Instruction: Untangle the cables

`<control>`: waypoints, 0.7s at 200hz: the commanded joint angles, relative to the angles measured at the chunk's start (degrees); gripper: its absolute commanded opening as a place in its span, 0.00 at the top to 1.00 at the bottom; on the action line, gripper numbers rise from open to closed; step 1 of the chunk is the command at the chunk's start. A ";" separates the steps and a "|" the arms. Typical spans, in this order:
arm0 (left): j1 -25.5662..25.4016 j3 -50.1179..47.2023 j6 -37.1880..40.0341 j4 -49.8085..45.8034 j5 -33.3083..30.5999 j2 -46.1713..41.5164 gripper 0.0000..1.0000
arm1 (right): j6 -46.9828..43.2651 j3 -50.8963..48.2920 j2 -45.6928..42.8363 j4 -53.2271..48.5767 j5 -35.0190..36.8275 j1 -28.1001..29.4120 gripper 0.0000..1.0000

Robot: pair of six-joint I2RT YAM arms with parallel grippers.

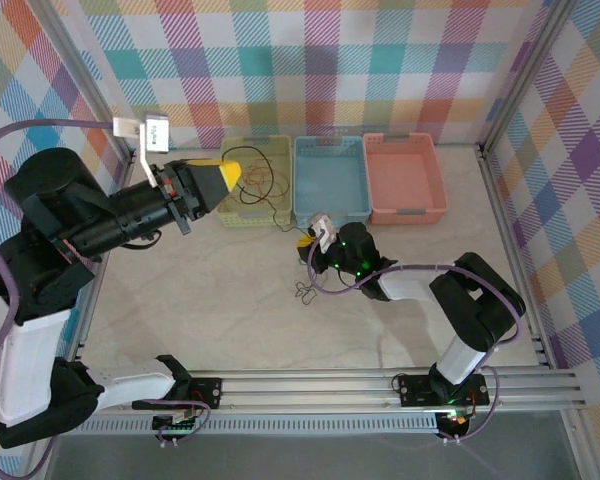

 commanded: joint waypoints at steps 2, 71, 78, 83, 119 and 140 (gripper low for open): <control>-0.54 2.85 2.59 -2.60 -3.97 -0.39 1.00 | 0.90 1.95 0.80 -4.22 2.07 -0.55 0.81; -0.52 3.59 9.22 -2.35 -19.85 -4.04 1.00 | 2.94 3.61 1.72 -10.96 6.31 -1.82 0.76; -0.50 3.09 10.09 -2.25 -21.04 -4.13 1.00 | 3.21 3.73 1.72 -11.37 6.46 -1.99 0.76; -0.47 2.75 10.55 -2.32 -21.93 -4.09 1.00 | 3.45 3.72 1.70 -11.62 6.58 -2.06 0.76; -0.53 1.10 13.40 -1.29 -26.95 -4.43 1.00 | 4.65 5.26 2.65 -15.71 8.99 -2.78 0.73; -0.50 1.78 14.75 -2.06 -27.35 -3.66 1.00 | 4.74 4.58 2.14 -14.91 8.97 -3.07 0.72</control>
